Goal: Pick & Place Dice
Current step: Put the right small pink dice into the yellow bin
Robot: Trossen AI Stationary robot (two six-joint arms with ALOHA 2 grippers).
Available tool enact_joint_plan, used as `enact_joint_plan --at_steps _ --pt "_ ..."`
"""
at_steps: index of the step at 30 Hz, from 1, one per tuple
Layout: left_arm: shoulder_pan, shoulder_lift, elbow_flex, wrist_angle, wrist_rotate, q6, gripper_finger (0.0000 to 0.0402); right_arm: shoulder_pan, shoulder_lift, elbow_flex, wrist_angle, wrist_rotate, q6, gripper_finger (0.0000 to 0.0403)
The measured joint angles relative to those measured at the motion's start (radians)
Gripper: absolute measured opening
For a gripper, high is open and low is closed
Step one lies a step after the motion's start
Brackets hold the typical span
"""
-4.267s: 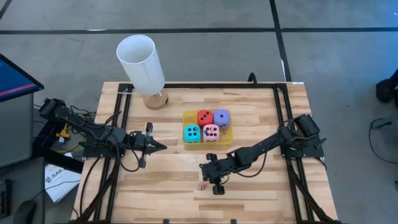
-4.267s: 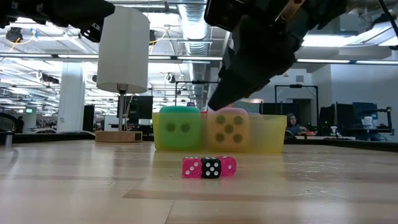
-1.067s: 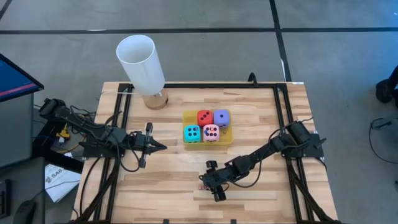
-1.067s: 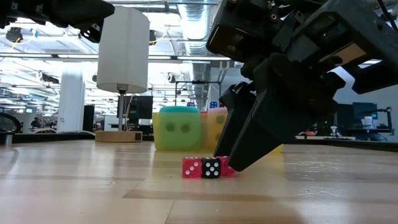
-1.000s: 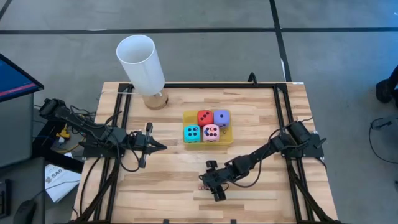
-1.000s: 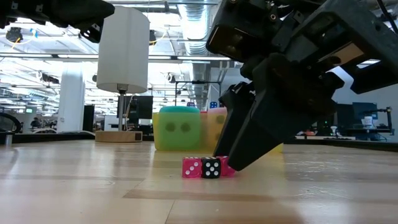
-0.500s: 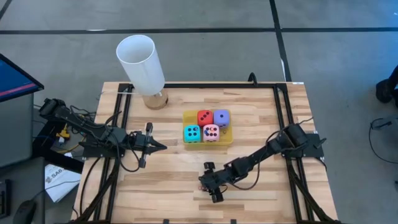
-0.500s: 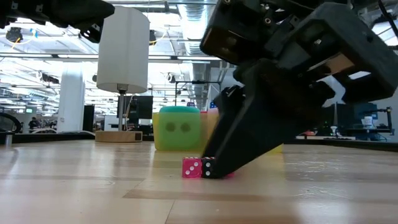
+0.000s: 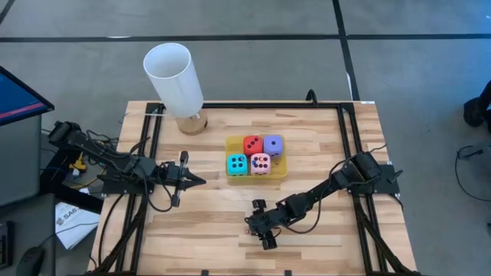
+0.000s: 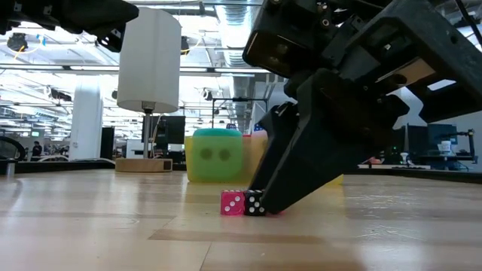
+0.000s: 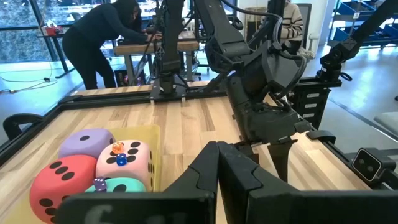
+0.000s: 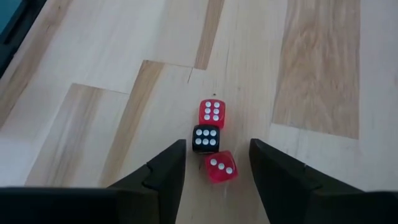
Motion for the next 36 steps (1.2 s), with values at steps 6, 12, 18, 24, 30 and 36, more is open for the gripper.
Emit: enact_joint_plan --at_steps 6,12,18,24,30,36 --pt "0.000 0.000 0.000 -0.001 0.000 -0.003 0.0000 0.000 0.000 -0.001 -0.004 0.000 0.002 0.0173" --pt "0.000 0.000 0.000 -0.001 0.000 -0.003 0.0000 0.000 0.000 -0.002 -0.004 -0.001 0.002 0.0172" --pt "0.000 0.000 0.000 -0.001 0.000 -0.003 0.0000 0.001 0.000 -0.002 -0.004 -0.002 0.002 0.0172" --pt "0.000 0.000 0.000 -0.001 0.000 -0.003 0.0000 0.001 -0.001 -0.002 -0.005 -0.004 0.005 0.0172" --pt "0.000 0.000 0.000 -0.001 0.000 -0.003 0.0000 0.003 -0.044 0.006 -0.124 -0.018 0.014 0.0172" --pt "0.000 0.000 0.000 -0.001 0.000 -0.003 0.0000 -0.005 -0.044 0.020 -0.137 -0.013 0.011 0.0172"
